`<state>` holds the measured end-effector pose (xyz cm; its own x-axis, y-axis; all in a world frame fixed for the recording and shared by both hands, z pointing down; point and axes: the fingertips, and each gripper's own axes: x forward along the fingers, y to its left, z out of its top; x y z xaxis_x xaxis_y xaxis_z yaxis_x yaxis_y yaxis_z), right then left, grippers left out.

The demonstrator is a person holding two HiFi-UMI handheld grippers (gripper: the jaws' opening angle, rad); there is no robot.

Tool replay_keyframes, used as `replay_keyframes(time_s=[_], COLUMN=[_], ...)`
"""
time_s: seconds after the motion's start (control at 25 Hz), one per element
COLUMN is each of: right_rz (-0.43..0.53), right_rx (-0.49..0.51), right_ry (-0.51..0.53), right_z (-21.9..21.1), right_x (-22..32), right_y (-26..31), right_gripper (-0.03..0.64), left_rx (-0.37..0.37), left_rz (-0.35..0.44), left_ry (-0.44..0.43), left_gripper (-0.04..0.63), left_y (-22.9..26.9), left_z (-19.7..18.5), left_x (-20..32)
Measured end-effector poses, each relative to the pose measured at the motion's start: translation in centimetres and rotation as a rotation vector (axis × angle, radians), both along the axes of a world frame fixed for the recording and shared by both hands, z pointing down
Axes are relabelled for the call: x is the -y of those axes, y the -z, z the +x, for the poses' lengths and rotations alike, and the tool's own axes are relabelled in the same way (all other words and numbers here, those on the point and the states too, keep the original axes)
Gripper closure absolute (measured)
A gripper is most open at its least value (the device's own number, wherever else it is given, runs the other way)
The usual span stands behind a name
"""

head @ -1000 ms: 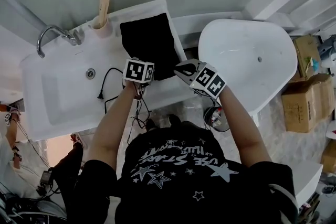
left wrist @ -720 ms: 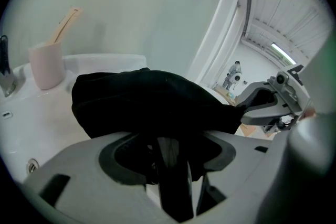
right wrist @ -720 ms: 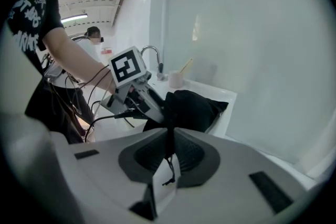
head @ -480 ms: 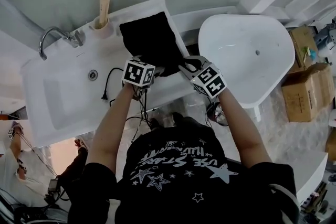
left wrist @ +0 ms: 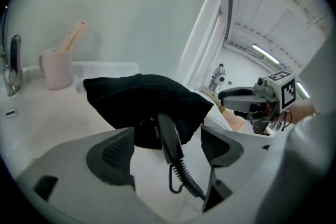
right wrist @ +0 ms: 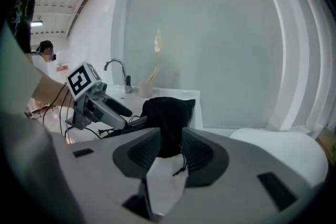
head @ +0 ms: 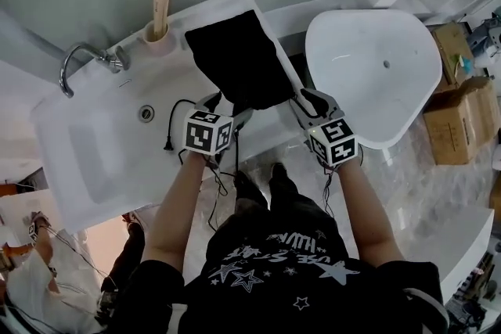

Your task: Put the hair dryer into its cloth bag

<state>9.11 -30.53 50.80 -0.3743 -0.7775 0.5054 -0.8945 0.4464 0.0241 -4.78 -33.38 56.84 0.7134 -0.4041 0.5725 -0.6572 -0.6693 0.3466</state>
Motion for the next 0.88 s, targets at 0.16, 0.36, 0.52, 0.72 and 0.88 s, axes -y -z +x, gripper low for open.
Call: replay_keyframes(time_s=[0.16,0.36,0.52,0.72,0.88], right_rz=[0.023,0.051,0.063,0.058,0.068], right_rx=[-0.002,0.034,0.073,0.09,0.094], right_ry=[-0.028,-0.028,-0.008,0.007,0.032], right_z=[-0.7,-1.3,-1.3,-0.5,-0.4], right_x=[-0.5,-2.1,-4.1,-7.8,-11.2], right_y=[-0.1,0.6,1.6,2.0,2.4], right_gripper=[0.564,0.609,0.61,0.611,0.611], left_rx=[-0.028,-0.011,0.013,0.003,0.042], left_rz=[0.017,0.094,0.15,0.165,0.216], left_ry=[0.038,0.059,0.058,0.065,0.048], left_gripper=[0.196,0.235,0.276,0.353,0.415], left_y=[0.8,2.4,3.6,5.0,5.7], left_z=[-1.3,-1.7,-1.7,-0.6,0.0], left_x=[-1.0,-3.0,-5.2,-9.0,-12.3])
